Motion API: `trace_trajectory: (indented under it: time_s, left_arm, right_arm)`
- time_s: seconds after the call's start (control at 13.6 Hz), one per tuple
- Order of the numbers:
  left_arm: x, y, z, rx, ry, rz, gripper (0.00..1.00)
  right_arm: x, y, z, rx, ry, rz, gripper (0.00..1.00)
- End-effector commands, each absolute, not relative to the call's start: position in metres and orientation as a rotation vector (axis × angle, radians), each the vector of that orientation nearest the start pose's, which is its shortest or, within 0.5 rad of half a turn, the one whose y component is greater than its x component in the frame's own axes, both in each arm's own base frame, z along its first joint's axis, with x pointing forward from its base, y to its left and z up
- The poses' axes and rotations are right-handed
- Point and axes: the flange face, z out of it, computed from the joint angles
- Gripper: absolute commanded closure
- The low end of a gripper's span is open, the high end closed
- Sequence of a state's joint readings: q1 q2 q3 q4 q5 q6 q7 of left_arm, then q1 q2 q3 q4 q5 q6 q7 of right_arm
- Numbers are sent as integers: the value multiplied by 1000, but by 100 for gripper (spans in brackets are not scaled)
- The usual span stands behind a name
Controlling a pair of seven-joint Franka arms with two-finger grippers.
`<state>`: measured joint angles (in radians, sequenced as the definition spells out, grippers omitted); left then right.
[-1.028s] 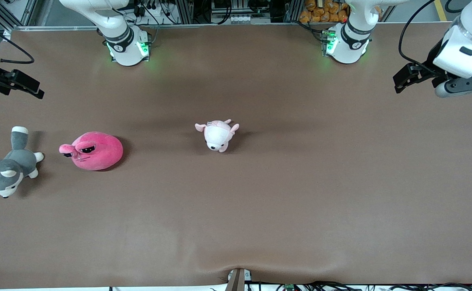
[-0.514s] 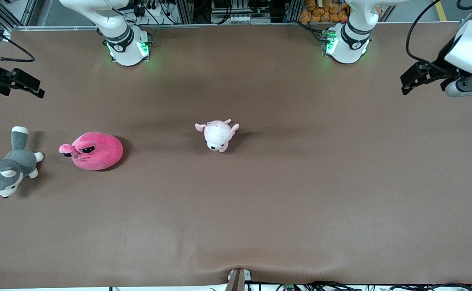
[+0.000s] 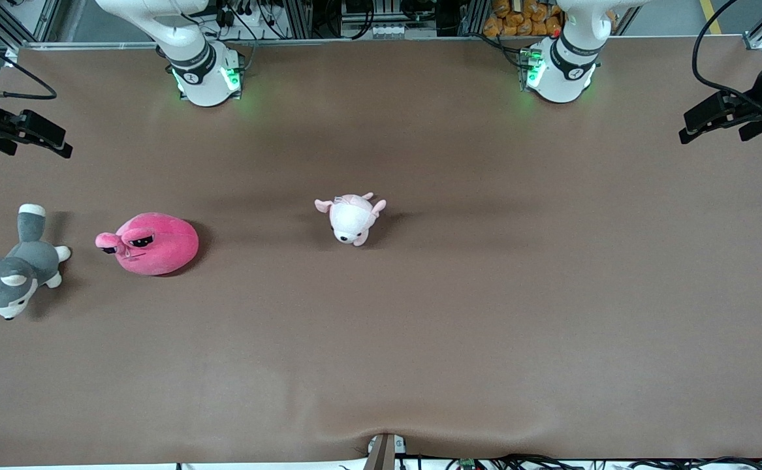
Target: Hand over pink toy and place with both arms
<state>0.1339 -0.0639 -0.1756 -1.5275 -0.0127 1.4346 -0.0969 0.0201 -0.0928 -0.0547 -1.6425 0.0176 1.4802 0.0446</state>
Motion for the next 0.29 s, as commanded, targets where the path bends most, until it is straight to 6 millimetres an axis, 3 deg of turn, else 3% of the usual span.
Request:
trace_trajectory:
  time_s: [0.0, 0.22]
  left_arm:
    - [522, -32, 679, -3149, -61, 34, 0]
    - [525, -33, 674, -3125, -50, 42, 0]
  right_arm:
    - [510, -19, 635, -3099, 108, 104, 0]
    - [508, -22, 633, -3097, 136, 136, 0]
